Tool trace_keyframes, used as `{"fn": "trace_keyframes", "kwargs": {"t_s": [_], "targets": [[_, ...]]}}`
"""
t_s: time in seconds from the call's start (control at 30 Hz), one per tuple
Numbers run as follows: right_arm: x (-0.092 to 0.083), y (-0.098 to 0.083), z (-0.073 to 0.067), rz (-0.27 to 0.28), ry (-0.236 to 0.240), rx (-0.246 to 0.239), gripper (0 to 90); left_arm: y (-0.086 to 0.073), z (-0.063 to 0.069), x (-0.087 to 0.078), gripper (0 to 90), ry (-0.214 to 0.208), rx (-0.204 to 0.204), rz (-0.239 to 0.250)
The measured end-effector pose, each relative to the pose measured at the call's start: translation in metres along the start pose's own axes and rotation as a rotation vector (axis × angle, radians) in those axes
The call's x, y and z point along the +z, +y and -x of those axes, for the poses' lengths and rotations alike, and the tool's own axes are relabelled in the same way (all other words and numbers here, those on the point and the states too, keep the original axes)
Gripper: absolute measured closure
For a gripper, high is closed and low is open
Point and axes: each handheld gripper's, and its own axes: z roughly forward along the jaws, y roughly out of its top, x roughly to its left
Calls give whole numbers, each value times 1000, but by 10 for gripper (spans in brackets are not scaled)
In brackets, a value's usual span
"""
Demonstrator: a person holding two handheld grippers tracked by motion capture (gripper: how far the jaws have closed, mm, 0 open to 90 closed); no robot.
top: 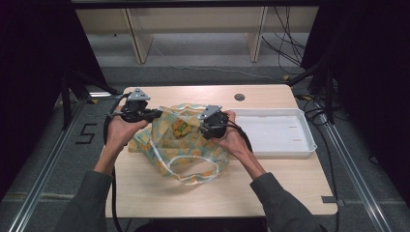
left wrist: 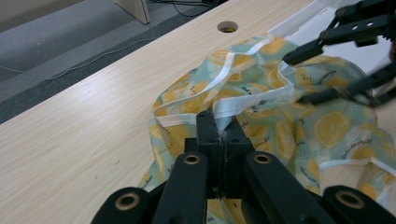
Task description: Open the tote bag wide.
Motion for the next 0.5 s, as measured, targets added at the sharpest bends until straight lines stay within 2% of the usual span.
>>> {"fn": "trace_keyframes", "kwargs": {"t_s": [0.03, 0.07, 0.1, 0.13, 0.2, 0.23, 0.3, 0.33, 0.43, 0.5], "targets": [[3, 2, 1, 0, -10, -25, 659, -2, -2, 0, 888, 6, -5, 5], [6, 5, 5, -7, -33, -28, 794, -4, -3, -1, 887, 10, -12, 12], [9, 8, 13, 23, -33, -19, 866, -7, -7, 0, 887, 18, -19, 21], [9, 11, 16, 32, -43, 1, 879, -9, -9, 1, 886, 18, -20, 24], [11, 19, 25, 62, -85, -6, 889, -13, -12, 5, 886, 33, -14, 16], [13, 24, 29, 74, -96, 5, 890, -15, -13, 7, 886, 45, -28, 19], [16, 28, 33, 80, -101, 10, 890, -18, -17, 10, 885, 54, -40, 25], [22, 37, 38, 69, -112, 26, 891, -21, -21, 14, 885, 66, -49, 26], [32, 45, 41, 61, -106, 46, 890, -27, -31, 20, 883, 100, -56, 15], [40, 47, 42, 45, -96, 63, 888, -32, -37, 27, 883, 124, -94, 34]]}}
